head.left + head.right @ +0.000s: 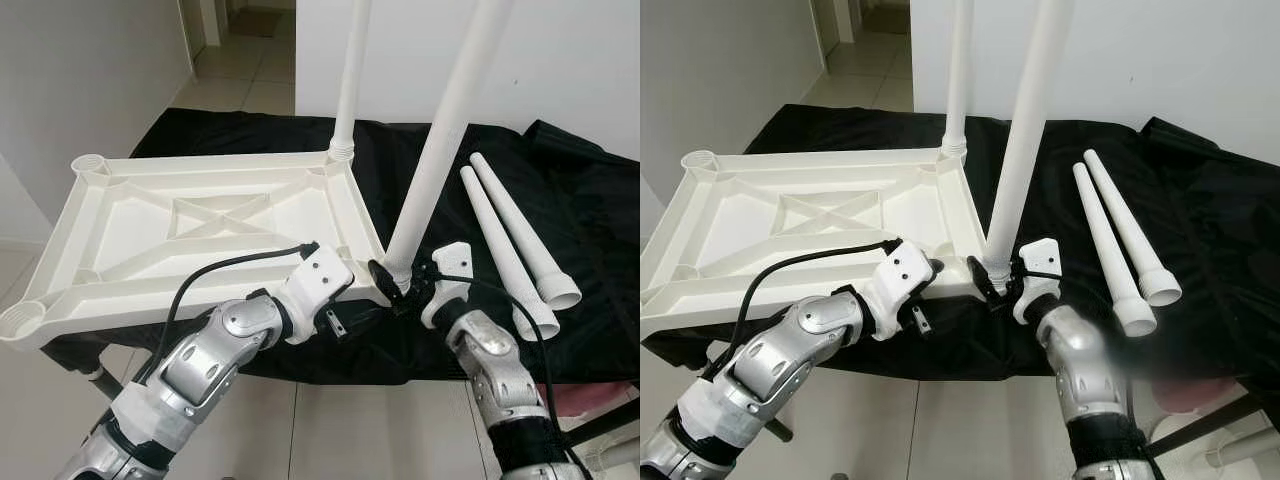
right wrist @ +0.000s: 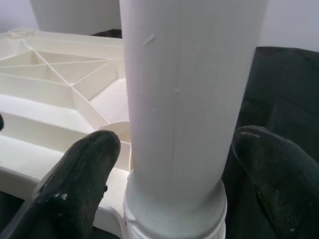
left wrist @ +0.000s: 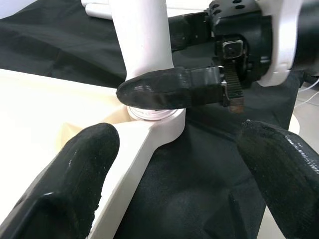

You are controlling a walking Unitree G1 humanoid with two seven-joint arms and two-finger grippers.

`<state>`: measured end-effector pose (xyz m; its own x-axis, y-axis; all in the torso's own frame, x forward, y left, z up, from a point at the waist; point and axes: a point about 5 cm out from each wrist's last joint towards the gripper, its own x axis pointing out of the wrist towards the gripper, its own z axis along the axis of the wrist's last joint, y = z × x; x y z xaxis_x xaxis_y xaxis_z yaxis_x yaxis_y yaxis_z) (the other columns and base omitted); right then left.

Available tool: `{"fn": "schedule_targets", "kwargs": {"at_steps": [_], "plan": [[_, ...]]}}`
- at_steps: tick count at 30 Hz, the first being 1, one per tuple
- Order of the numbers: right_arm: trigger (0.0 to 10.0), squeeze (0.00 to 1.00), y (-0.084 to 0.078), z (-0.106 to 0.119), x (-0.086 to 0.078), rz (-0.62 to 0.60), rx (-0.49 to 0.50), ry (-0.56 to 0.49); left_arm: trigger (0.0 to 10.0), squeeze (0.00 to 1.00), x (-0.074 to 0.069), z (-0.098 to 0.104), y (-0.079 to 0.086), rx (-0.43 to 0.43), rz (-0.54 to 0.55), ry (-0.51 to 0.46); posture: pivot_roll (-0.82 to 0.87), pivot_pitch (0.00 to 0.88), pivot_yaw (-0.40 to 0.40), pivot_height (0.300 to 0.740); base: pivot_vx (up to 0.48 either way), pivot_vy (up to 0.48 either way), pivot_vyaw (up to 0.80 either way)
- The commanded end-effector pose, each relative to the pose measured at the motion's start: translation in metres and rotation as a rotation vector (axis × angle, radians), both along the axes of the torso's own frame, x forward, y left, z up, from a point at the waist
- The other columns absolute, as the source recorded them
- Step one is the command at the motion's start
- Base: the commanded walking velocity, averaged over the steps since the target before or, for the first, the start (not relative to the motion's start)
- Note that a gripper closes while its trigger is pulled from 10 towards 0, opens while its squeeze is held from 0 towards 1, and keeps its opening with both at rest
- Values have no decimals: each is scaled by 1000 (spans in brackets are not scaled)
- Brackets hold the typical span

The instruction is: Building children table

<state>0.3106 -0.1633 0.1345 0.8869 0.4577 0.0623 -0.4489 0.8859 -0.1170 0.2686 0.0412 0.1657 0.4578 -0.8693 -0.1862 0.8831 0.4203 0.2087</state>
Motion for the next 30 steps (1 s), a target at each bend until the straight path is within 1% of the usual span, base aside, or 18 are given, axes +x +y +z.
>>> {"fn": "schedule_targets", "kwargs": {"at_steps": [1,2,3,4,5,6,9,10,16,19,20,21,26,28,29,30], "plan": [[10000,0,-3,-1,2,8,-17,-5,10000,0,-5,-3,-1,24,-75,16,5,0,-4,740,0,0,0],[10000,0,-3,-1,2,8,-17,-5,10000,0,-5,-3,-1,24,-75,16,5,0,-4,740,0,0,0],[8980,0,-4,1,6,13,-20,-6,10000,0,-5,-3,-1,25,-74,15,4,0,-3,740,0,0,0],[8980,0,-4,1,6,13,-20,-6,10000,0,-5,-3,-1,25,-74,15,4,0,-3,740,0,0,0],[7333,0,-2,4,13,33,-11,-7,10000,0,-4,-3,-2,25,-75,12,2,0,-1,740,0,0,0],[3176,0,0,3,16,44,-15,-6,10000,0,-4,-3,-2,25,-77,10,1,0,1,740,0,0,0],[3176,0,2,2,19,58,-24,-3,10000,0,-4,-3,-3,26,-79,7,1,0,1,740,0,0,0],[0,0,2,1,19,59,-23,-1,10000,0,-4,-2,-4,25,-82,7,0,0,1,740,0,0,0],[0,0,3,-4,17,69,-6,17,10000,0,-4,-3,-5,25,-89,10,-2,0,2,740,0,0,0],[0,0,0,-7,15,51,8,28,10000,0,-5,-3,-6,25,-90,10,-3,0,0,740,0,0,0],[1333,0,-2,-8,15,44,12,30,10000,0,-5,-3,-6,24,-90,11,-4,0,-1,740,0,0,0],[10000,0,-5,-8,15,24,23,32,10000,0,-5,-3,-6,24,-91,12,-5,0,-2,740,0,0,0],[10000,0,-7,-8,14,-5,37,31,10000,0,-6,-4,-6,25,-92,15,-8,0,-2,740,0,0,0],[10000,0,-8,-8,14,-79,68,47,10000,0,-6,-5,-6,26,-95,20,-9,0,-3,740,0,0,0],[10000,0,-8,-8,14,-79,68,47,10000,0,-6,-5,-6,26,-95,20,-9,0,-3,740,0,0,0],[10000,0,-6,-7,13,-130,108,58,10000,0,-7,-5,-5,29,-97,20,-9,0,-5,740,0,0,0]]}}
